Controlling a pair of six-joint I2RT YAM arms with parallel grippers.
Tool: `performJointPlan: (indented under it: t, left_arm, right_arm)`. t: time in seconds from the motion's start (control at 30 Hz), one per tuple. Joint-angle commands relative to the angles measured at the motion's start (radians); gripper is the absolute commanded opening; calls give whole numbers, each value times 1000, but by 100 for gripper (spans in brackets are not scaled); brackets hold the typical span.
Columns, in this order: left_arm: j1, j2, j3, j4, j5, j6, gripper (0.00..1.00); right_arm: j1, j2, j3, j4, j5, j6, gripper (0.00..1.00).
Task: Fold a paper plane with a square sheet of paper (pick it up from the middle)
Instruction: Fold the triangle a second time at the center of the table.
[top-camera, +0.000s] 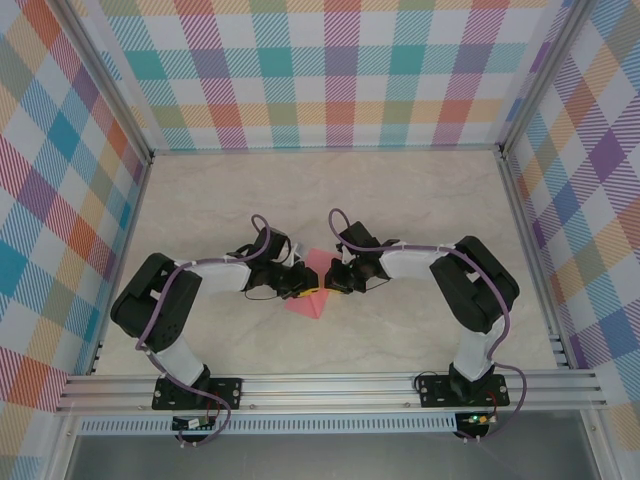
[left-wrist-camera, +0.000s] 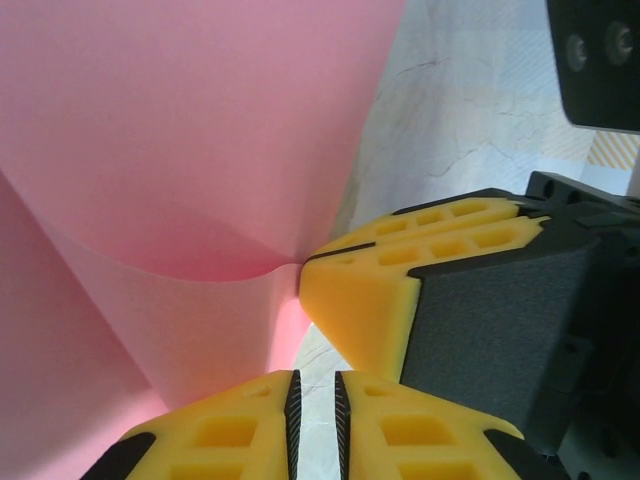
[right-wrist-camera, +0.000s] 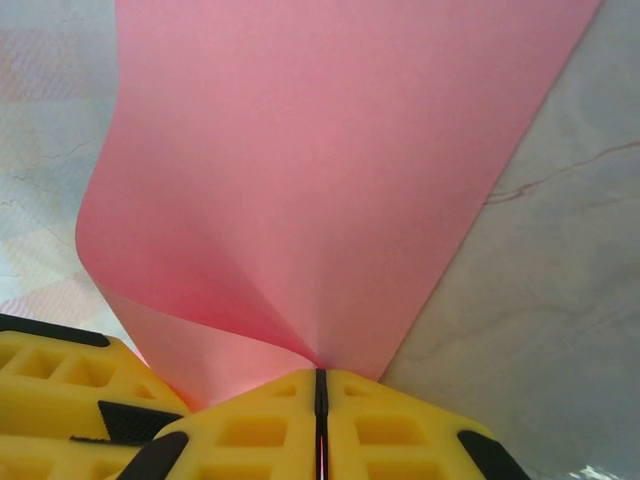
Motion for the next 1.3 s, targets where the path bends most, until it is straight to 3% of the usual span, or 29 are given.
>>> performJointPlan:
  t: [0.0,1.27]
  left_arm:
    - [-11,14,27,-24,0,21,19]
    - [-14,65,21,-33,-7,29,18]
  right_arm:
    - [4,17,25,-25,16,-20,9]
    - [4,28,20,-32,32,-15,9]
